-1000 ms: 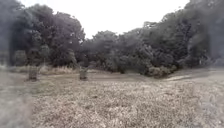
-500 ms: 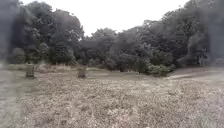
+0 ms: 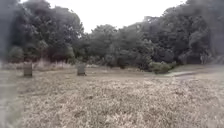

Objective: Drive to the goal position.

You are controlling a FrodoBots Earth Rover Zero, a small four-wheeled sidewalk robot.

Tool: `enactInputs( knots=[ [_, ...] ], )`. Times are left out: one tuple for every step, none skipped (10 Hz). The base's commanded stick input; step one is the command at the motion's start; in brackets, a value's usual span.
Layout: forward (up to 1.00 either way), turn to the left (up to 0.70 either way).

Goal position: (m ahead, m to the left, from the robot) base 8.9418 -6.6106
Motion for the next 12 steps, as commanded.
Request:
enactInputs(
  knots=[
    [0.0, 0.0],
    [0.0, 0.0],
    [0.0, 0.28],
    [0.0, 0.35],
    [0.0, 0.41],
    [0.0, 0.0],
    [0.0, 0.0],
    [0.0, 0.0],
    [0.0, 0.31],
    [0.0, 0.16],
    [0.0, 0.0],
    [0.0, 0.0]
  ],
)
